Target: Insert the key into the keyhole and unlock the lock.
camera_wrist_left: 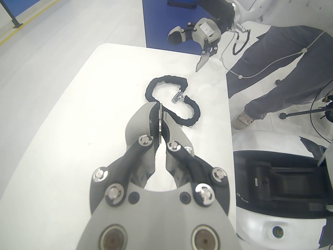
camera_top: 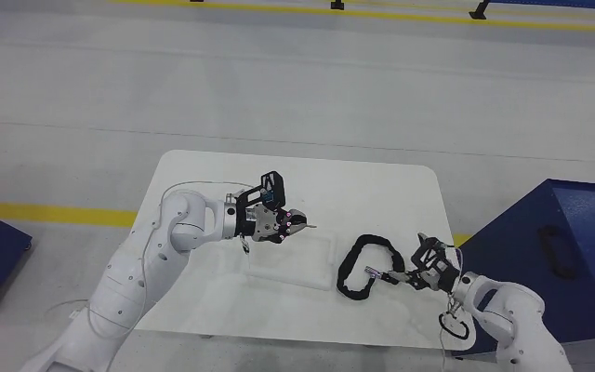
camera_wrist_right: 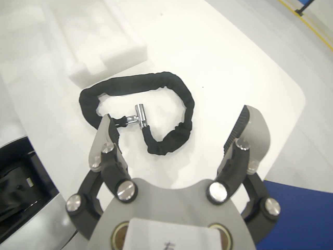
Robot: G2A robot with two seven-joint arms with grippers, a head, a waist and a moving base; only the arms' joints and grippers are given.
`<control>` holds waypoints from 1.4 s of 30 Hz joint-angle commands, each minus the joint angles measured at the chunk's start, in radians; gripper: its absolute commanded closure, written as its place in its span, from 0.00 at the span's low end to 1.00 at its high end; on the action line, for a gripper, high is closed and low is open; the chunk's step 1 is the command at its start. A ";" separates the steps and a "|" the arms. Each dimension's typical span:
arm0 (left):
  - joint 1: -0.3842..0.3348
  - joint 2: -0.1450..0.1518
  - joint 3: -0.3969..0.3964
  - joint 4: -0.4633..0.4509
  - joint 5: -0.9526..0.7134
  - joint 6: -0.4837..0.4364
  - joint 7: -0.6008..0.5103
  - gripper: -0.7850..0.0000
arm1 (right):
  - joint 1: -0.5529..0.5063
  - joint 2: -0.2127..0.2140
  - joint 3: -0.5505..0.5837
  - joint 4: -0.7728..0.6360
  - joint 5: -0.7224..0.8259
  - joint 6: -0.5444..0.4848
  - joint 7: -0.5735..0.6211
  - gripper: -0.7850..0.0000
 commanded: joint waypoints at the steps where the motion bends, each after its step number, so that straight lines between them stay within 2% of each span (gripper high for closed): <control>1: 0.000 0.000 0.000 0.000 0.000 0.000 0.000 1.00 | 0.032 -0.001 -0.009 0.028 0.047 0.003 0.026 0.00; 8: 0.000 0.000 0.000 0.000 0.000 0.000 0.000 1.00 | 0.032 -0.001 -0.009 0.028 0.047 0.003 0.026 0.00; 11: 0.000 0.000 0.000 0.000 0.000 0.000 0.000 1.00 | 0.034 0.001 -0.055 0.013 -0.025 -0.009 0.053 0.00; 12: 0.000 0.000 0.000 0.000 0.000 0.000 0.000 1.00 | 0.043 0.003 -0.063 0.019 -0.041 -0.023 0.068 0.00; 14: 0.000 0.000 0.000 0.000 0.000 0.000 0.000 1.00 | 0.064 0.012 -0.076 0.025 -0.070 -0.121 0.095 0.00; 15: 0.000 0.000 0.000 0.000 0.000 0.000 0.000 1.00 | 0.070 0.018 -0.082 0.036 -0.075 -0.161 0.110 0.00; 19: 0.000 0.000 0.000 0.000 0.000 0.000 0.000 1.00 | 0.071 0.065 -0.148 0.023 -0.086 -0.161 0.122 0.00; 23: 0.000 0.000 0.000 0.000 0.000 0.000 0.000 1.00 | 0.107 0.116 -0.193 0.072 -0.115 -0.161 0.118 0.00; 25: 0.000 0.000 0.000 0.000 0.000 0.000 0.000 1.00 | 0.142 0.130 -0.225 0.115 -0.106 -0.161 0.124 0.58; 27: 0.000 0.000 0.000 0.000 0.000 0.000 0.000 1.00 | 0.178 0.140 -0.256 0.160 -0.081 -0.161 0.133 0.66; 28: 0.000 0.000 0.000 0.000 0.000 0.000 0.000 1.00 | 0.195 0.143 -0.273 0.184 -0.054 -0.161 0.139 0.66; 30: 0.000 0.000 0.000 0.000 0.000 0.000 0.000 1.00 | 0.235 0.149 -0.313 0.236 0.023 -0.161 0.171 0.58; 33: 0.000 0.000 0.000 0.000 0.000 0.000 0.000 1.00 | 0.284 0.158 -0.379 0.263 0.102 -0.161 0.219 0.60; 35: 0.000 0.000 0.000 0.000 0.000 0.000 0.000 1.00 | 0.306 0.167 -0.406 0.270 0.122 -0.161 0.242 0.53; 40: 0.000 0.000 0.000 0.000 0.000 0.000 0.000 1.00 | 0.337 0.181 -0.458 0.294 0.177 -0.161 0.276 0.48; 42: 0.000 0.000 0.000 0.000 0.000 0.000 0.000 1.00 | 0.354 0.183 -0.480 0.301 0.182 -0.161 0.304 0.50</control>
